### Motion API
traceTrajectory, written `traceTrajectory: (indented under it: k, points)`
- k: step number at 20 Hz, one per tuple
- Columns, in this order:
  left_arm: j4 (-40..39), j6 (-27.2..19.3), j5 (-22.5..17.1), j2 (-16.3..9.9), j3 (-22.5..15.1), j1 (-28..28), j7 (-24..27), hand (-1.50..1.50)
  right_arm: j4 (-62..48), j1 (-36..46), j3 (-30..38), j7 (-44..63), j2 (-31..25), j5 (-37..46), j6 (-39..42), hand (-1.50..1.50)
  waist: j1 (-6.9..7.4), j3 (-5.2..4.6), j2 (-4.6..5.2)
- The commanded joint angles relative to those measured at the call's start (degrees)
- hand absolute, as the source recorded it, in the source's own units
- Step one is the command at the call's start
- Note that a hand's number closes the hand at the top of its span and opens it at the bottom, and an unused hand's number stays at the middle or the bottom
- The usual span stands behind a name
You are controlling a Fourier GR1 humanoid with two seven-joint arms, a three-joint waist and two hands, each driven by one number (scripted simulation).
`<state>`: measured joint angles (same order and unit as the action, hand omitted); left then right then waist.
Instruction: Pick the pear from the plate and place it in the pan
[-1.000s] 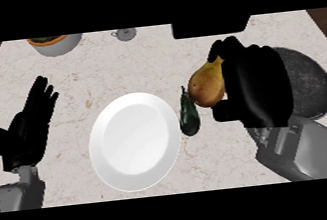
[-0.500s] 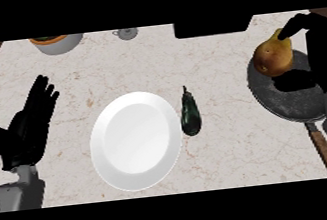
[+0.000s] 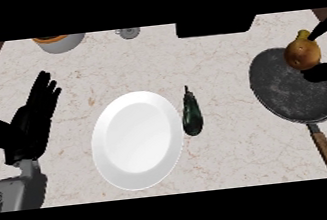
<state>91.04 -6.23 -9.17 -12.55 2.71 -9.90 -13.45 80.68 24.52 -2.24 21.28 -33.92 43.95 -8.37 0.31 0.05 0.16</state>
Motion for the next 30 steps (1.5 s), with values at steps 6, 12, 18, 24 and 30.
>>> traceTrajectory:
  k: [6,12,18,24,30]
  points:
    - [-2.2,1.6,0.0,-0.6,1.9,-0.5,1.5,0.00,-30.0,5.9,4.6,-23.0,4.2,-1.6,-10.0,1.50,0.67,0.00,0.20]
    - [-0.3,0.9,0.4,0.1,1.2,-0.6,-0.3,0.00,-40.1,9.0,8.5,-14.6,6.2,-2.7,-7.9,-1.50,0.92,0.01,0.25]
    - [0.4,1.8,0.8,1.0,0.8,1.2,0.9,0.00,-55.7,14.8,12.0,-27.3,4.7,-5.5,-5.0,-1.50,1.05,0.03,0.28]
    - [-1.4,-0.3,2.5,2.8,-0.1,-0.6,0.9,0.00,-52.6,12.4,21.3,-39.7,3.9,-16.0,-7.1,-1.50,-0.07,0.07,0.25]
    - [0.5,1.8,0.1,0.5,2.5,1.0,0.0,0.00,-50.9,7.6,31.2,-45.0,0.9,-28.6,3.4,-1.50,-0.88,0.01,-0.36]
